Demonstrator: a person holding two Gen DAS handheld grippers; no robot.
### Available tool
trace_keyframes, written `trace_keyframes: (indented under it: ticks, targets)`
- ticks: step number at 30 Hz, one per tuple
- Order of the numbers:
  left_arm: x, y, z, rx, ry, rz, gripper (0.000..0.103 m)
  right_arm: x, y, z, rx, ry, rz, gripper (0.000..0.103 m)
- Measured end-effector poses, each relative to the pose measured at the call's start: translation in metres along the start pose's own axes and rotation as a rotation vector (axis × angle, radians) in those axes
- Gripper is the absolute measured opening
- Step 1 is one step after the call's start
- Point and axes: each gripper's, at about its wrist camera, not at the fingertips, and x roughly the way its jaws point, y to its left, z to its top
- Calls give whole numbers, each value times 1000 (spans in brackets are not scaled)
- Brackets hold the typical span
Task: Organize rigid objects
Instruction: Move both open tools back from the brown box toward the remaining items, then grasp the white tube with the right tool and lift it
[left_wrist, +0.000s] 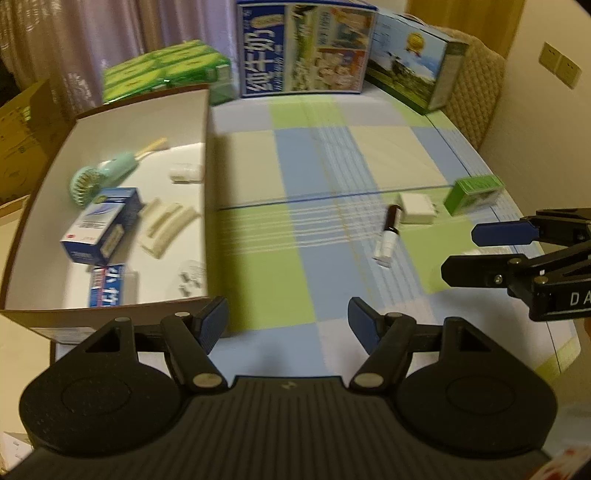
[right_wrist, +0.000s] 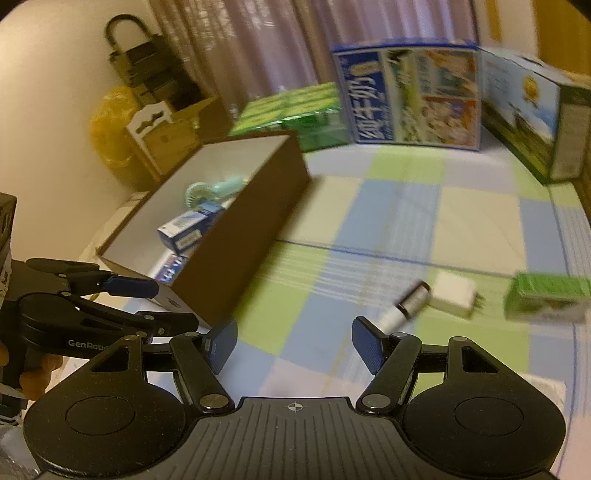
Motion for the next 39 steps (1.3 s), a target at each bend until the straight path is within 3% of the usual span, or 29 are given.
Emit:
trace_keyframes:
  ticks: [13, 21, 36, 38, 39]
  targets:
    - [30, -61, 9, 89, 47, -63, 68, -39, -68, -26, 132, -9, -105, 66]
    - [51, -81, 16, 112, 57, -61, 68, -49, -114, -36, 183, -10, -185, 66]
    - [92, -79, 9, 56, 117, 18, 68, 1, -193, -40, 186, 34, -231, 65]
    - [95, -79, 9, 50, 123, 26, 68, 9, -200, -39, 178, 27, -235, 60]
    - [96, -78, 8, 46, 126, 28, 68, 13, -205, -38, 180, 30, -237, 52]
